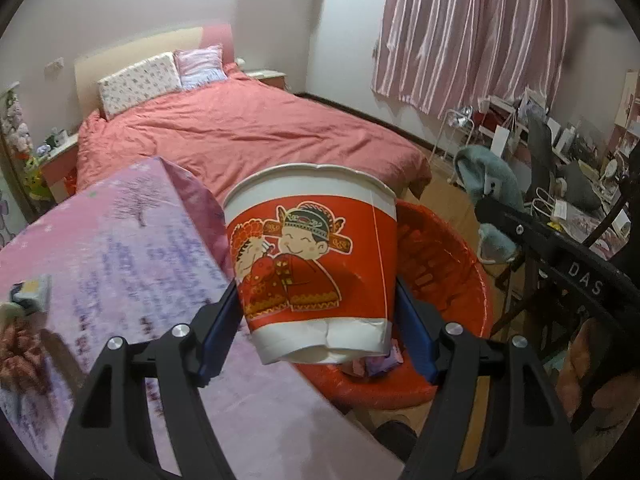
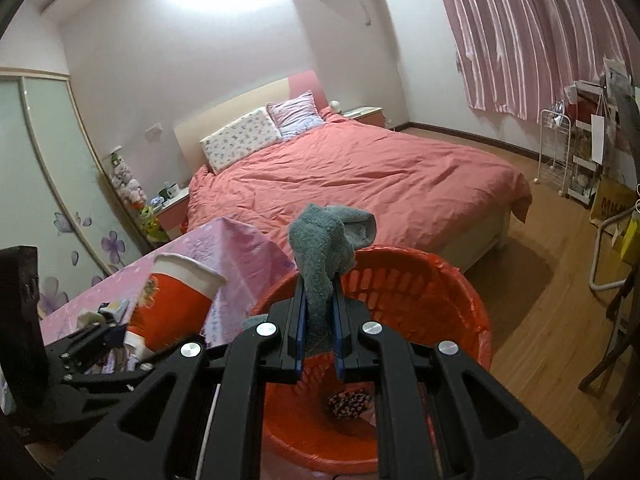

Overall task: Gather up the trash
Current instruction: 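Carry the red cup and green towel to the orange basket and open both tools, then grasp the brown plaid cloth with the left tool while the right tool grasps the brown slipper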

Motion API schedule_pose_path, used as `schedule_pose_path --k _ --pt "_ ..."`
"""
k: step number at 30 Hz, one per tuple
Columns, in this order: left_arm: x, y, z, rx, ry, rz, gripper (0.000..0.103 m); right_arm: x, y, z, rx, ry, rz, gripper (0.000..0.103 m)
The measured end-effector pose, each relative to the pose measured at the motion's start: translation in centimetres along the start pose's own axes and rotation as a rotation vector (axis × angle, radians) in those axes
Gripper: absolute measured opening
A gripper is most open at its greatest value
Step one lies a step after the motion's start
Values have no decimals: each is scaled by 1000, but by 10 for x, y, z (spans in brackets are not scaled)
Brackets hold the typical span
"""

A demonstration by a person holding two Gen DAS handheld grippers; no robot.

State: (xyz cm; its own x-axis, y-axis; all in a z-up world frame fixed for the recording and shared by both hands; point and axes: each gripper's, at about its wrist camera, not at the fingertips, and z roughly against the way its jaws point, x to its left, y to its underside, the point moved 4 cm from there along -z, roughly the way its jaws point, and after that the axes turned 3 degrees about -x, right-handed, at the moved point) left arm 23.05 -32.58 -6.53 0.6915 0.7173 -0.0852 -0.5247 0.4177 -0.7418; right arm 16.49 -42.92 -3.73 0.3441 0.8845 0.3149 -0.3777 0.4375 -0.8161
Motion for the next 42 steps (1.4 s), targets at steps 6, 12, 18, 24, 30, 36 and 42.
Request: schedule_pose_path --k 6,12,18,24,30,36,42 --pt "0 7 -35 62 -43 0 83 -18 5 -16 31 6 -49 53" --pt "23 11 -32 76 -77 14 87 -12 15 -11 33 37 -18 71" --pt "57 30 2 58 -126 6 87 4 17 -2 0 143 65 96" --pt "117 64 49 43 -206 77 87 34 30 4 -45 170 170 98" --pt "207 110 100 55 -375 194 87 82 49 0 15 64 236 98" --pt "287 151 154 44 -512 331 87 139 71 -15 129 -115 194 94" --pt "330 183 185 57 -570 417 87 212 105 -40 265 -252 237 79"
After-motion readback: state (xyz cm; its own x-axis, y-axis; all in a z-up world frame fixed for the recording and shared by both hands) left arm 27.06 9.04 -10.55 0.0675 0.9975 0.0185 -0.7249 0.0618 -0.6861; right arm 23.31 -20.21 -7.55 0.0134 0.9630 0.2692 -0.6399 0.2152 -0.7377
